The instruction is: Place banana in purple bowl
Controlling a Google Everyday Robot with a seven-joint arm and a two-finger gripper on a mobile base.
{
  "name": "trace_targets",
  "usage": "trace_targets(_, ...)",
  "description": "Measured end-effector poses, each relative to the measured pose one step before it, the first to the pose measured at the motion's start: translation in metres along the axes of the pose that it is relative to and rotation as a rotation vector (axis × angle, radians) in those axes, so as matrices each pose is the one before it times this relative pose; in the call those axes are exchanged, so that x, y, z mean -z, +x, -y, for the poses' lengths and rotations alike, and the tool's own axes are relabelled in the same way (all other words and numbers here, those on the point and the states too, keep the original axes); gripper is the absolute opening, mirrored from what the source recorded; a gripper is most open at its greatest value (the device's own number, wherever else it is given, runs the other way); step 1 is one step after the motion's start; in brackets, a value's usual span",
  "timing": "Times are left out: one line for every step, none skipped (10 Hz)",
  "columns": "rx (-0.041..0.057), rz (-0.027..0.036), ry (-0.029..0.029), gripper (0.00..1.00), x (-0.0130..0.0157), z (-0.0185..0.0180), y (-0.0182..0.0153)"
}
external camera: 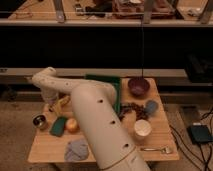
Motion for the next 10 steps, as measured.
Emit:
trace_targets(-0.0166,-0.01134,0.01379,0.62,0.00151,0.00019,0.00743)
trace_targets(-0.0077,-0.01214,0.01002,0.54,0.00043,0.0006,0.00701)
trace_targets(-0.0053,0.00005,0.00963,0.42,0.00112,0.00131,0.00266)
trace_targets(-0.00002,0.00041,0.00392,0.35,0.00074,0.00107,-0.00004)
trace_targets(0.00776,-0.00156,0.00445,0.25,0.00094,0.00171,-0.00122)
trace_targets(0.01237,-0.00057,0.00794,0.14,0.00285,0.00243,-0.00183)
trace_targets(0.00693,0.00109,0.01651,0.04,0.00648,0.00217,-0.00105)
trace_targets(0.00295,-0.00163,0.02443,0.0,0.01182,0.00248,0.0025)
trace_targets(-0.00137,0.00479,0.02341,0.0,0.01223,0.00182,0.00231)
trace_targets(-0.00849,0.01143,0.04363,0.0,0.0244,0.0023,0.00785)
